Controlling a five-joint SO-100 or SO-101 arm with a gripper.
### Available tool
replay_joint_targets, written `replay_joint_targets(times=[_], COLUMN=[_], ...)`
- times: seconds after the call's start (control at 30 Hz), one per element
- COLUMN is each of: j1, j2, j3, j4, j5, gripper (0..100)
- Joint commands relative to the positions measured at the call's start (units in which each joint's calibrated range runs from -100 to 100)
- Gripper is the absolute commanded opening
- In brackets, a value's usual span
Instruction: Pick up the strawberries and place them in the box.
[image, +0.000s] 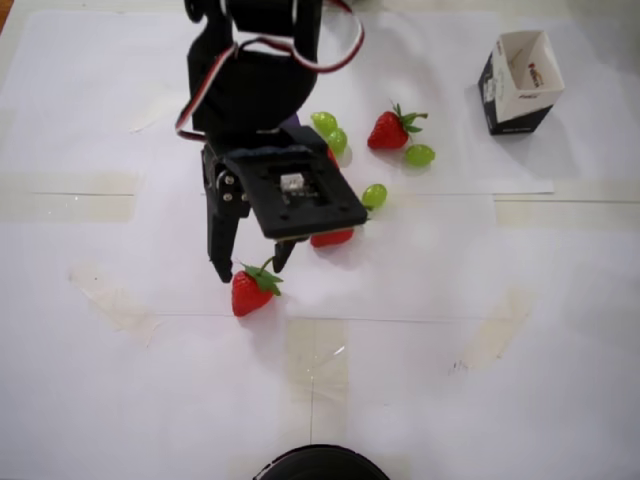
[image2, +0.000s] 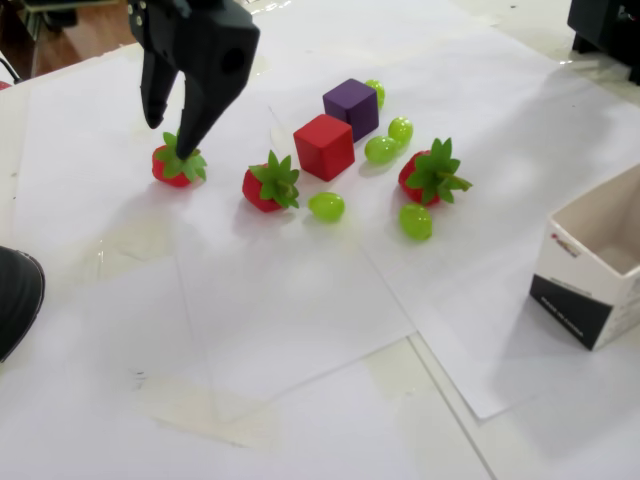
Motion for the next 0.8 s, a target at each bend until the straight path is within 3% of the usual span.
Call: replay_joint_targets(times=[0.0, 0.57, 0.77], j1=[0.24, -1.96, -1.74], j2=[-0.3, 8.72, 9.33], j3=[-4.81, -12.81, -11.99], j4=[0.92, -1.78, -2.35], j5=[-0.05, -1.61, -3.13], gripper=[27, 29, 22])
